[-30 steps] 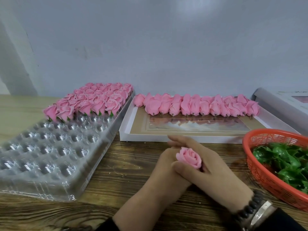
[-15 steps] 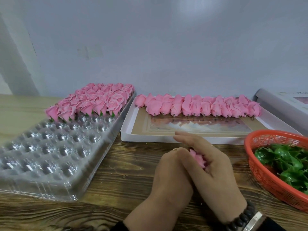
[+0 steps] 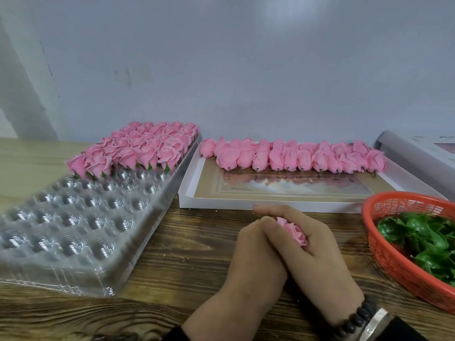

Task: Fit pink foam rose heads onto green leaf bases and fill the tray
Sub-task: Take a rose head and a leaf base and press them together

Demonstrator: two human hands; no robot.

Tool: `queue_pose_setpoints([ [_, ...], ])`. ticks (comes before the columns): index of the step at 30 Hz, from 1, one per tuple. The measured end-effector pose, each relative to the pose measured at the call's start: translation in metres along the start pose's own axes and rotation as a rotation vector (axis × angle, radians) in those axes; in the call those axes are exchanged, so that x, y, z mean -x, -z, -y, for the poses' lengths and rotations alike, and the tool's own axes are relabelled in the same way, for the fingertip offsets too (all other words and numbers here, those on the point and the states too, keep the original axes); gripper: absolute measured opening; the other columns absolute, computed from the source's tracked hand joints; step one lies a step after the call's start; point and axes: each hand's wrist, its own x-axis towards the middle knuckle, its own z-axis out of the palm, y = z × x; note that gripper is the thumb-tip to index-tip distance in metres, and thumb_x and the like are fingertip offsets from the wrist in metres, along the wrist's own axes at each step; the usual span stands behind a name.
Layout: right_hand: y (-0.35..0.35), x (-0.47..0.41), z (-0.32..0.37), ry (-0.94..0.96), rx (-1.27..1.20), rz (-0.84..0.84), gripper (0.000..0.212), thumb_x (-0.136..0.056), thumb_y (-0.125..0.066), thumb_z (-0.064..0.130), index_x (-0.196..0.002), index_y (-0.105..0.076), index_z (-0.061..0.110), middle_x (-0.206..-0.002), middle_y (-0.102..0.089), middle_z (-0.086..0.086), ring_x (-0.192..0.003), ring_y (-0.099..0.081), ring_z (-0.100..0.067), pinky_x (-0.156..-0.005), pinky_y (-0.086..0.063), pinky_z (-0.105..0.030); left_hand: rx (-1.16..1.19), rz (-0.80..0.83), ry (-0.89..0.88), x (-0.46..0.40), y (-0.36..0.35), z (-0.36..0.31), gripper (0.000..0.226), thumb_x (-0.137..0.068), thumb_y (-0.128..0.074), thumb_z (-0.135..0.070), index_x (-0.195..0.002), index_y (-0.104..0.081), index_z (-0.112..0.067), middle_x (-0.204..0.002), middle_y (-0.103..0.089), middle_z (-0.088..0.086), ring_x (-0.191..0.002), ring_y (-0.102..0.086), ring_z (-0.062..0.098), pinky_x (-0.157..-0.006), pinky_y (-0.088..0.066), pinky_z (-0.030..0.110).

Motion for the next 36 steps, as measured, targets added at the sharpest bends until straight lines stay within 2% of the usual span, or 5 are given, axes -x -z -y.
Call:
queue_pose_setpoints([
  [6,0.014,-0.007,-0.001,-0.051,0.089,0.257,0.021,-0.089,-0.058,0.017,-0.099,-0.071,0.029,-0.108,-0.066,0.019,-0.100,-0.056,0.013,-0.087,-0.037,-0.005,0.019,0.233,0.137,-0.002,0.006,0.002,0.026,-0.069,-0.060,0.009,-0.070,-0.065,-0.017,-0.059,-0.062,-0.008,-0.058,-0.059,0.005,-0.054,-0.049,0.017],
  [13,0.021,-0.004,0.006,-0.108,0.024,0.479,0.023,-0.095,-0.051,0.019,-0.113,-0.063,0.026,-0.066,-0.067,0.024,-0.056,-0.063,0.007,-0.048,-0.041,-0.003,-0.012,0.460,0.295,0.004,0.016,0.000,0.038,-0.076,-0.056,-0.002,-0.042,-0.061,-0.017,-0.039,-0.053,-0.005,-0.036,-0.049,0.007,-0.042,-0.044,0.016],
  [18,0.018,-0.004,0.000,-0.051,0.060,0.280,0.041,-0.072,-0.062,0.038,-0.113,-0.059,0.041,-0.107,-0.065,0.026,-0.097,-0.060,0.009,-0.081,-0.044,-0.007,-0.122,0.312,0.035,0.000,0.013,-0.004,0.028,-0.071,-0.056,0.004,-0.057,-0.050,-0.019,-0.043,-0.053,-0.012,-0.044,-0.048,0.000,-0.043,-0.034,0.008],
  [25,0.008,-0.001,-0.002,-0.040,-0.065,0.073,0.057,-0.061,-0.058,0.060,-0.113,-0.060,0.037,-0.110,-0.063,0.027,-0.104,-0.057,0.009,-0.082,-0.041,-0.004,-0.006,0.056,-0.007,-0.005,0.010,0.006,0.030,-0.086,-0.056,0.003,-0.064,-0.061,-0.017,-0.062,-0.059,-0.005,-0.060,-0.052,0.004,-0.058,-0.045,0.020],
  [36,-0.004,-0.002,-0.004,-0.029,0.025,-0.090,0.015,-0.089,-0.059,0.023,-0.084,-0.072,0.027,-0.083,-0.071,0.018,-0.086,-0.062,0.008,-0.075,-0.041,-0.003,-0.379,-0.002,-0.062,-0.006,-0.002,0.009,0.019,-0.090,-0.052,-0.007,-0.081,-0.061,-0.021,-0.061,-0.049,-0.017,-0.062,-0.050,-0.024,-0.057,-0.037,0.000],
])
